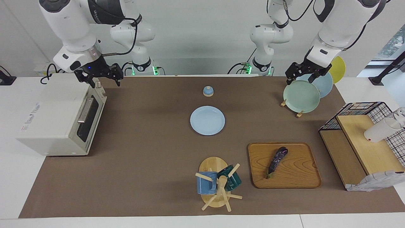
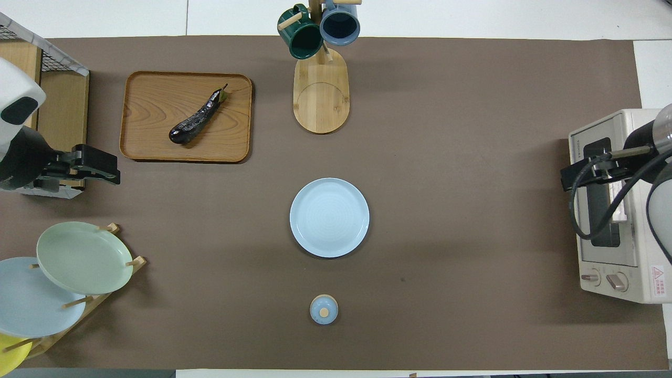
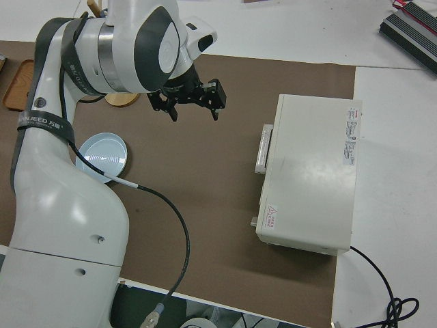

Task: Put eggplant into oven
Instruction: 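Reach the left gripper toward the purple eggplant on the wooden tray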

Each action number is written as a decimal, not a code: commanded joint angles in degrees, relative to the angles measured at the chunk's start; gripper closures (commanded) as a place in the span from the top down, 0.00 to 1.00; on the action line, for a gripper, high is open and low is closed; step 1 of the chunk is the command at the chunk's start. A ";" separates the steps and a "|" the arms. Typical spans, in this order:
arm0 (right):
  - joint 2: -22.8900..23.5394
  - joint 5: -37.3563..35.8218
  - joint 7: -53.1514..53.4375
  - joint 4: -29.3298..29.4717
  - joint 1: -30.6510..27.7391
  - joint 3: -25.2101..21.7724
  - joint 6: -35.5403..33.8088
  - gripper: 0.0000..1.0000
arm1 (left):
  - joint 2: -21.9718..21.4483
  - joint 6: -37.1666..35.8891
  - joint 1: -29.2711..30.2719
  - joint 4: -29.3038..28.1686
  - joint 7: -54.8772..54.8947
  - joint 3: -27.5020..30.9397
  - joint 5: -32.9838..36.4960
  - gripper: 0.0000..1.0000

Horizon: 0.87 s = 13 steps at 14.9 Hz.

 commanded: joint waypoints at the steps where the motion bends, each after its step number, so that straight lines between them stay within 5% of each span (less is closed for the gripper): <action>1: -0.38 0.60 0.86 -0.09 0.10 0.26 0.68 1.00 | -1.18 0.88 0.95 -1.25 -0.29 -0.37 -1.34 1.00; 10: -0.46 0.68 0.34 -0.44 -0.34 0.26 0.59 1.00 | -0.92 7.36 0.95 -1.86 -0.29 -0.46 -1.34 1.00; 11: -0.46 0.60 0.16 -0.71 -0.34 0.26 0.76 0.91 | -0.66 8.16 0.95 -1.87 -0.20 -0.37 -1.34 1.00; 13: -0.64 0.60 0.25 -1.58 -0.51 0.26 1.37 0.22 | 1.53 8.78 0.77 -1.17 0.76 -0.46 -1.34 1.00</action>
